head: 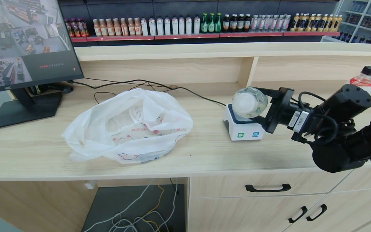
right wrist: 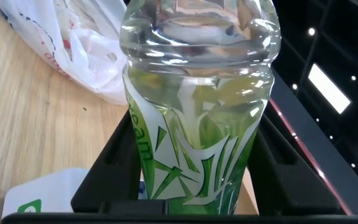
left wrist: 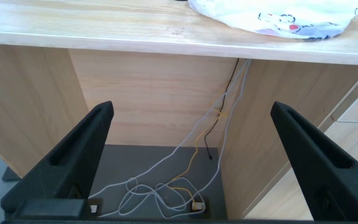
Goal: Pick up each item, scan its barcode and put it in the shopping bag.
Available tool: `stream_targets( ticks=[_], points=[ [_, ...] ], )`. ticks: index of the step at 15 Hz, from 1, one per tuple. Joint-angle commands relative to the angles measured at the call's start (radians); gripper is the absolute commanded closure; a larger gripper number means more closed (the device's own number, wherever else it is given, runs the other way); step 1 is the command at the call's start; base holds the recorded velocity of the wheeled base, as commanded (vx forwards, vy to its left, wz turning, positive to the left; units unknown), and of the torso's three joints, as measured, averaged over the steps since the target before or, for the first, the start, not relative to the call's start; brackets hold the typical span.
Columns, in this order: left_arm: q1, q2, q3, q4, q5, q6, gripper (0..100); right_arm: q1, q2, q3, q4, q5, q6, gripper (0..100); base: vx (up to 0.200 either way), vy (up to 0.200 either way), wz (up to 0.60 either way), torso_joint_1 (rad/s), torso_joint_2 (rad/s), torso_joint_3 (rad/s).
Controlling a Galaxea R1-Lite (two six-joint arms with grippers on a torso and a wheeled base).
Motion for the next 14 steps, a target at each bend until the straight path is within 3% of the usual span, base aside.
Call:
stream_targets(
  ticks=[1, 5, 14],
  points=[
    [0.000, 0.000, 0.000, 0.000, 0.000, 0.000, 0, 0.008, 0.009, -0.005, 0.000, -0.001, 0.000, 100, 0.000, 0.000, 0.00, 0.000, 0.00, 0.000],
    [0.000, 0.000, 0.000, 0.000, 0.000, 0.000, 0, 0.012, -0.004, -0.014, 0.000, -0.016, 0.009, 100, 0.000, 0.000, 0.00, 0.000, 0.00, 0.000],
    [0.000, 0.000, 0.000, 0.000, 0.000, 0.000, 0, 0.038, -0.199, 0.086, 0.000, -0.389, 0.351, 100, 0.000, 0.000, 0.00, 0.000, 0.00, 0.000]
  ],
)
